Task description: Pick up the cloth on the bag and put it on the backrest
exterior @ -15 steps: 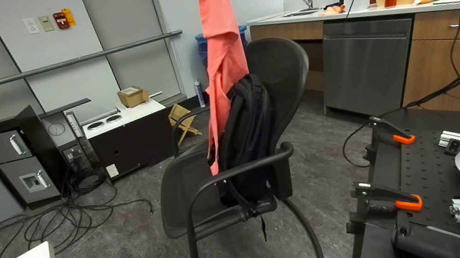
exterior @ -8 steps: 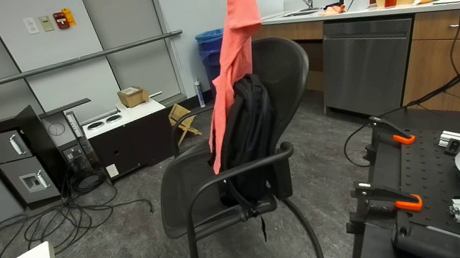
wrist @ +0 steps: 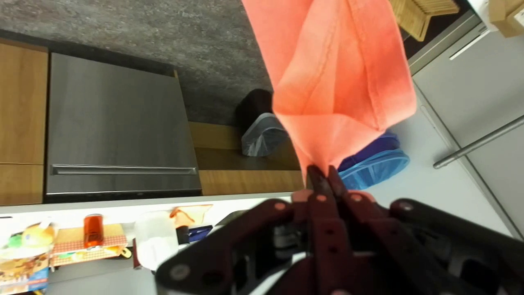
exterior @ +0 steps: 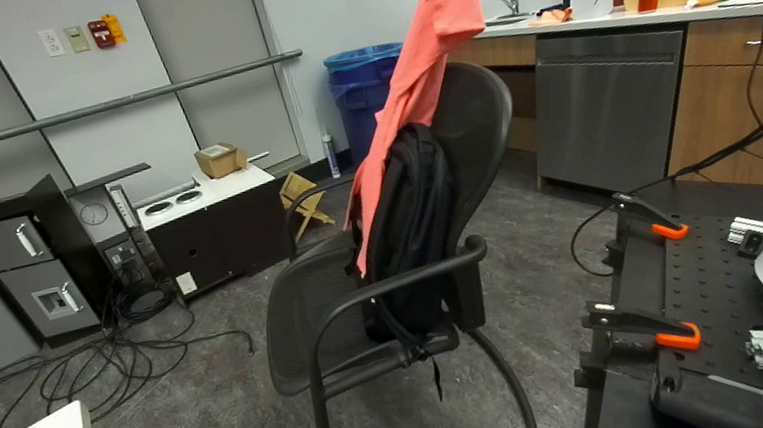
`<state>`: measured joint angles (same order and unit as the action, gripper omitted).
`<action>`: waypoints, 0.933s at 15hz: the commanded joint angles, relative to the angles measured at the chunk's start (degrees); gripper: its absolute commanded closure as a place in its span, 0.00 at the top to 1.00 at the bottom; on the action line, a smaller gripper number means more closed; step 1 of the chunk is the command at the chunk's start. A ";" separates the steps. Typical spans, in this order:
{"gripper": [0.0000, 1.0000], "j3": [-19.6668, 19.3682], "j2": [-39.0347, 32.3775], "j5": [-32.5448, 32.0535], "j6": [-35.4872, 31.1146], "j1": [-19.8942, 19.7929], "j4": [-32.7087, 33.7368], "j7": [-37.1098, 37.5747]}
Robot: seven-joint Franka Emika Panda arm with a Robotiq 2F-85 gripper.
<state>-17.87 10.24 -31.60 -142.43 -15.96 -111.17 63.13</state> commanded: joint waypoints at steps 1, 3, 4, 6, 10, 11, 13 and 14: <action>0.00 1.21 1.82 -1.68 2.11 -4.35 -2.06 -0.88; 0.00 1.02 1.25 -2.09 2.82 -5.68 -2.97 -1.08; 0.00 0.88 0.88 -1.91 3.32 -6.11 -3.41 -1.41; 0.00 0.86 0.32 -2.47 4.16 -6.98 -4.52 -1.32; 0.00 0.52 -0.62 -4.31 5.78 -7.99 -6.29 -1.10; 0.00 0.38 -0.86 -5.11 6.16 -8.29 -6.61 -0.90; 0.26 0.07 -1.09 -5.63 8.06 -8.47 -6.93 -1.57; 0.27 -0.01 -1.06 -6.07 8.85 -8.53 -7.15 -1.60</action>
<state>-17.89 9.01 -35.71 -135.95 -23.76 -118.15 62.42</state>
